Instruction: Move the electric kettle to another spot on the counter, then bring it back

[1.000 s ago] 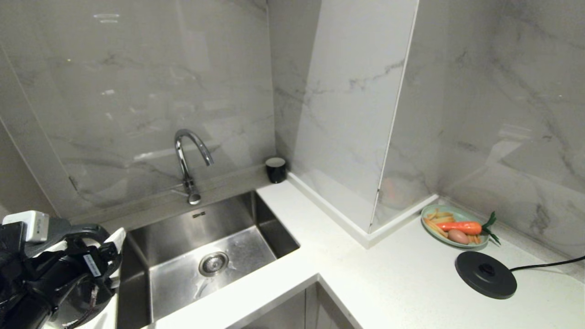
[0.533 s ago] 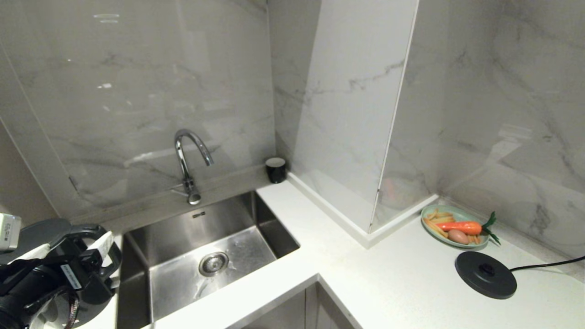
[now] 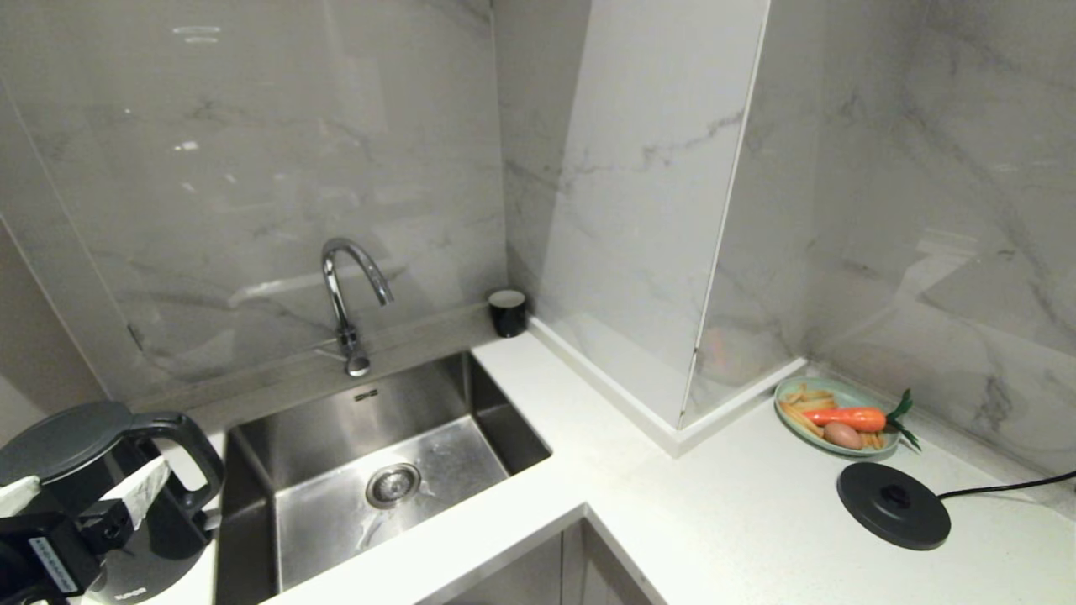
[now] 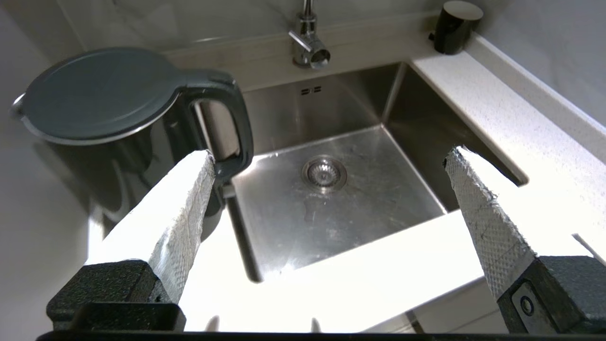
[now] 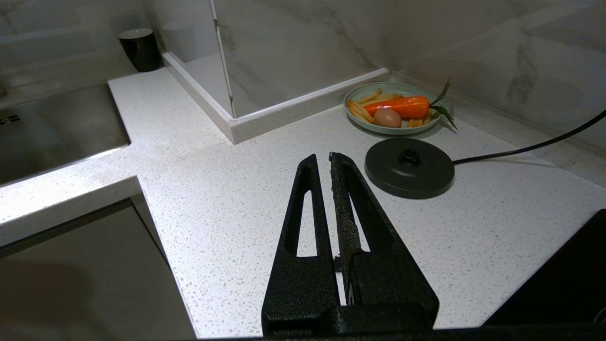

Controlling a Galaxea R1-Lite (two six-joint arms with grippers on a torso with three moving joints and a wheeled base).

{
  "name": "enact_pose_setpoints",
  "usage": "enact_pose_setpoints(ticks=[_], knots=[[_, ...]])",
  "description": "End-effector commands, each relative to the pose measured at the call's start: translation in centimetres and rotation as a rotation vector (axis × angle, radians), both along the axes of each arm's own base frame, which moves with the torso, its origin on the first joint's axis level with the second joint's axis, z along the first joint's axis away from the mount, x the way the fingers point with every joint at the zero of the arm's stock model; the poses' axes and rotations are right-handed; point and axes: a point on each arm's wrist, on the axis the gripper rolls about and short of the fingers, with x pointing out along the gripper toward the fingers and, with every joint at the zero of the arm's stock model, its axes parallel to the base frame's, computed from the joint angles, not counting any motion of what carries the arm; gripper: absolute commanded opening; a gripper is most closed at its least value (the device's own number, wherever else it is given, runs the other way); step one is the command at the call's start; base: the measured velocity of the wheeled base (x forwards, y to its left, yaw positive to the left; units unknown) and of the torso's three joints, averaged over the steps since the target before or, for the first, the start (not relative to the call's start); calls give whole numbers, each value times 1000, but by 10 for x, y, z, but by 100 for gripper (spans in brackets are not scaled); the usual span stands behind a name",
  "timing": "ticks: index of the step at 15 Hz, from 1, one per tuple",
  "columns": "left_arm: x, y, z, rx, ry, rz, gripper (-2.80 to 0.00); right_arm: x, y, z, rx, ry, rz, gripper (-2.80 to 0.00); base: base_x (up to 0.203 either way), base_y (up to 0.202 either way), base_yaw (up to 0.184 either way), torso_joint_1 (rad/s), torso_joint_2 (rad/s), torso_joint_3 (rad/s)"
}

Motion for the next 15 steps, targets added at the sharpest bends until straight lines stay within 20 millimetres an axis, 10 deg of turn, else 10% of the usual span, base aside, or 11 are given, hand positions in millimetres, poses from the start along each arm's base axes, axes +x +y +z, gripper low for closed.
enact_pose_setpoints(ticks=[1,15], knots=[[-27,0,11,3,-81,11,0,0,0,0,-1,0,-1,-280,0,0,0,0,0,0],[-137,-4,13,60,-210,-49,0,0,0,0,1,0,1,-280,0,0,0,0,0,0]])
